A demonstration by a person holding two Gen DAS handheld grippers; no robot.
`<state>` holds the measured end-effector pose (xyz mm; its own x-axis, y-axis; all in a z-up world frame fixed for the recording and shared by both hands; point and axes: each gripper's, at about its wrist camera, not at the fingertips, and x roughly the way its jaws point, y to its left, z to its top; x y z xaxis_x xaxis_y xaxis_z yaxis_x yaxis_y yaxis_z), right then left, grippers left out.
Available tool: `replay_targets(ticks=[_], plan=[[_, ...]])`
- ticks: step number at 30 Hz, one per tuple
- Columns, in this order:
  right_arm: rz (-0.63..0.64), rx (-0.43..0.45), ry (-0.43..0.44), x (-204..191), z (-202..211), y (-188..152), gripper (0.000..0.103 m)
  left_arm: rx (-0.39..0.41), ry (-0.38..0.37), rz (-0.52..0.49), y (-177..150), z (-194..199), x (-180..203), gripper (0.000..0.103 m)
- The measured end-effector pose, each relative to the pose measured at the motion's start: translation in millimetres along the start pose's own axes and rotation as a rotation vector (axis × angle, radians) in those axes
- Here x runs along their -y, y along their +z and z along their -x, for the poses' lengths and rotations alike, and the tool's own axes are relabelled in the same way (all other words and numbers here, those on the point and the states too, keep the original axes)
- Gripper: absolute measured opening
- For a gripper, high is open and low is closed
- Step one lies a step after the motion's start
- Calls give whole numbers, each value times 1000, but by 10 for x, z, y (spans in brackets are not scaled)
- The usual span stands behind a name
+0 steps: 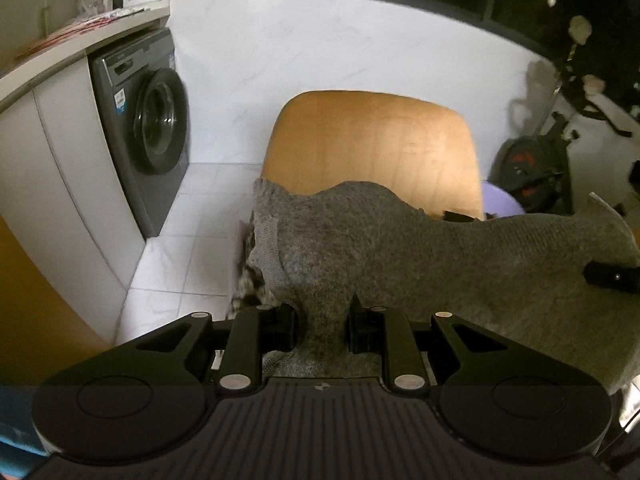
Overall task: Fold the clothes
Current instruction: 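Carry the lifted sweater with both grippers toward the chair stack, then lower the sweater onto the clothes stack and open both grippers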
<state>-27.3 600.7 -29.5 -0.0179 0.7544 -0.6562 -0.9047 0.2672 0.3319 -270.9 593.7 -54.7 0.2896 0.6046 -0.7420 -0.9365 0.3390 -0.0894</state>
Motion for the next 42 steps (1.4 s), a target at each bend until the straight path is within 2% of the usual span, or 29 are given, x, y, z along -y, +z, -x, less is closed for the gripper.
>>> replay_targets(ticks=[5,8,12,15,17,18,19,21,23,25,26,27,28,30,33,35,37,38,39,40,41,42], plan=[[7,-58,24,211,-736,490,21,-49,63,-3,377,-606,31,23],[28,-100,29,289,-1185,691,21,-95,70,31,533,-948,-26,23],[55,-160,30,399,-1808,922,22,-160,87,54,593,-1429,-100,24],[51,-223,16,545,-2340,954,22,-213,120,44,553,-1855,-146,25],[41,-233,2,601,-2475,935,24,-244,148,22,500,-2077,-154,31],[36,-235,-5,624,-2519,924,27,-259,161,11,474,-2188,-158,39],[31,-237,-12,647,-2564,913,33,-268,169,2,453,-2272,-166,41],[21,-240,-26,693,-2652,890,46,-264,153,5,465,-2298,-211,61],[11,-243,-41,740,-2741,868,49,-280,123,11,519,-2258,-252,70],[1,-246,-55,786,-2830,846,60,-281,99,9,575,-2152,-307,70],[-4,-248,-62,809,-2874,834,63,-269,95,11,594,-2069,-346,71],[-14,-229,-67,841,-2806,835,70,-254,86,17,602,-1971,-388,71],[-33,-197,-71,895,-2655,841,71,-240,73,28,606,-1864,-428,71],[-95,-172,-69,1013,-2378,797,68,-228,50,54,561,-1649,-508,71],[-169,-194,-73,1120,-2084,567,67,-256,14,68,334,-1421,-555,74],[-185,-224,-76,1157,-1992,357,66,-299,3,59,139,-1415,-559,76],[-198,-262,-95,1178,-2035,190,56,-338,13,56,-5,-1496,-587,75],[-233,-261,-99,1217,-2055,123,55,-338,5,65,-56,-1525,-604,62],[-276,-252,-99,1267,-2062,65,49,-332,-6,69,-88,-1533,-606,33],[-318,-237,-97,1302,-2039,33,26,-335,-8,69,-101,-1520,-585,24],[-360,-219,-93,1329,-2001,17,10,-344,-9,70,-90,-1518,-584,23],[-401,-201,-90,1356,-1962,0,8,-348,-12,68,-72,-1503,-581,21]])
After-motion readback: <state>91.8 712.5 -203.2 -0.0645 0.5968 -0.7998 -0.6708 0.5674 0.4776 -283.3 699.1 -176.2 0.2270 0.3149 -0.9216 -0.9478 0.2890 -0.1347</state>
